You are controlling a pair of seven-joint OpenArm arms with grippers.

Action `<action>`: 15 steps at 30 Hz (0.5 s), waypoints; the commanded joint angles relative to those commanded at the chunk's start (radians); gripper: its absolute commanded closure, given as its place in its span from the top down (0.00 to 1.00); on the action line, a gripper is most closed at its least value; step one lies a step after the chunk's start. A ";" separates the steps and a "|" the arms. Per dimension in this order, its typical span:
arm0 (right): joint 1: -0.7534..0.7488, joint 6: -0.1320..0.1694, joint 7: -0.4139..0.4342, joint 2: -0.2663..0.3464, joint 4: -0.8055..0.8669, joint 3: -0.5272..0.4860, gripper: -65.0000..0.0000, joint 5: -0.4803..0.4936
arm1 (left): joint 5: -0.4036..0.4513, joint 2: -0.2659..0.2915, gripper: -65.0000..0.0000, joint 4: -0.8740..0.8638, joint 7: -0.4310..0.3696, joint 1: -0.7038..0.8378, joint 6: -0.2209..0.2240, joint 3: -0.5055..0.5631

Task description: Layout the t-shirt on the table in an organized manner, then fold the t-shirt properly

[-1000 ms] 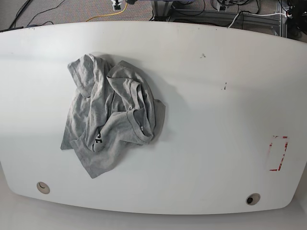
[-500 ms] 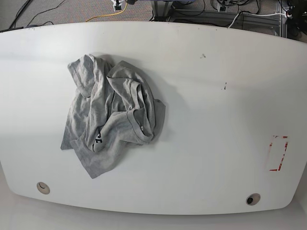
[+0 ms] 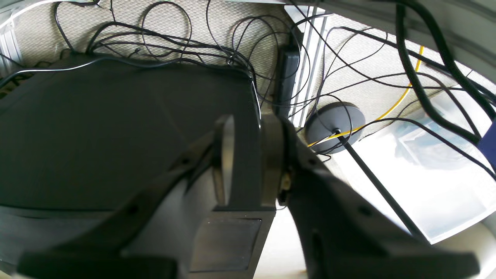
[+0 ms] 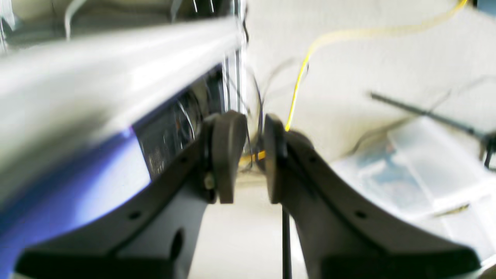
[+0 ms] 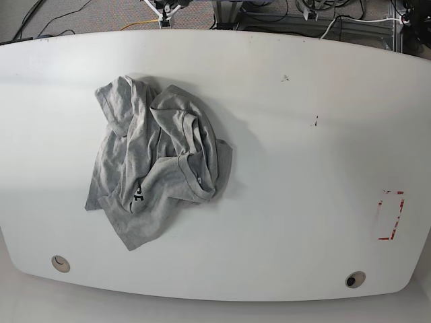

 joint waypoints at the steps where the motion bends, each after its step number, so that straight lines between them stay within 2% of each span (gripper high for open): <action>1: 0.000 0.000 0.000 0.000 0.000 0.000 0.17 0.002 | 0.000 0.000 0.16 0.000 -0.009 0.000 0.000 0.000; 6: -0.032 0.000 0.002 0.000 0.044 0.000 0.01 0.002 | 0.000 -0.002 0.16 -0.002 -0.058 0.009 0.000 -0.002; 15: -0.175 0.000 0.000 -0.034 0.272 0.000 0.03 0.002 | -0.002 -0.005 0.16 0.002 -0.143 0.058 0.000 -0.003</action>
